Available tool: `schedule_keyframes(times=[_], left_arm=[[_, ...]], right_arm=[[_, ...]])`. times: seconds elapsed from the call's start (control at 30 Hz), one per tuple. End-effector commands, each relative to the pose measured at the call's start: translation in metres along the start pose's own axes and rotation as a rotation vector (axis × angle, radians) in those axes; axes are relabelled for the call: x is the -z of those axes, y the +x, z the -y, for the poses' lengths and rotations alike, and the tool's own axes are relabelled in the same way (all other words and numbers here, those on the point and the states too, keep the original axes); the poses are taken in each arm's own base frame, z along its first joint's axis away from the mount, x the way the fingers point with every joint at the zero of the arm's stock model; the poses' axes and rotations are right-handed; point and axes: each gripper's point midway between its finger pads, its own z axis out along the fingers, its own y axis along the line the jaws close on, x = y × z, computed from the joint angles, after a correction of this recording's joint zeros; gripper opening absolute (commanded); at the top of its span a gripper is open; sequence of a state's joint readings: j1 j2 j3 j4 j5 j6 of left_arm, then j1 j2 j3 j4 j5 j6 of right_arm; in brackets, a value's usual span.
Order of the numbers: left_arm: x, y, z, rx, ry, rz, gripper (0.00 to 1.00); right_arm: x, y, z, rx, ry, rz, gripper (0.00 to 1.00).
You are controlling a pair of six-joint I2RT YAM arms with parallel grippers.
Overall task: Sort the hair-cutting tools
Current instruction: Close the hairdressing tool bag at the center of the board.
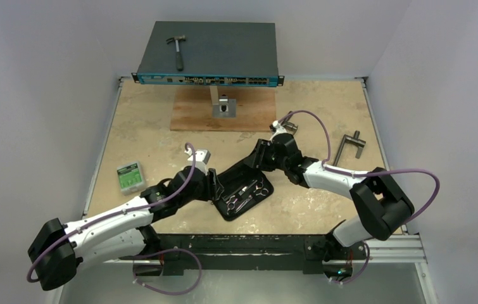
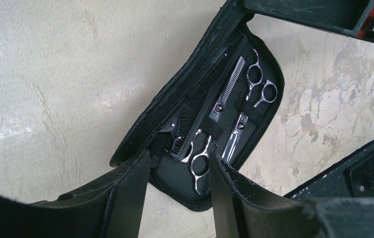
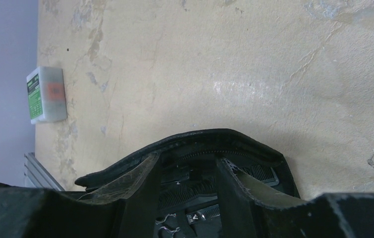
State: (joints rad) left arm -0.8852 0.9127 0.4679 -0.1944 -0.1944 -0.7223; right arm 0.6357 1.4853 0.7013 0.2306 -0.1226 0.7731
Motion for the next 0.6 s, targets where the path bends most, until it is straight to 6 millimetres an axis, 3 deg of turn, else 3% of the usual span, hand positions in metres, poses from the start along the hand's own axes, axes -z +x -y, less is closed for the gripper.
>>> schedule_keyframes(times=[0.0,0.33,0.57], left_arm=[[-0.004,-0.022,0.012,0.011,0.0,0.06,0.47],[-0.012,-0.016,0.004,-0.022,-0.074,0.019,0.43],[-0.015,-0.016,-0.015,0.006,-0.188,0.041,0.37]], right_arm=[[0.007,-0.015,-0.011,0.025,-0.023,0.041,0.42],[0.008,-0.016,-0.012,0.032,-0.026,0.042,0.41],[0.011,-0.015,-0.005,0.033,0.002,0.056,0.41]])
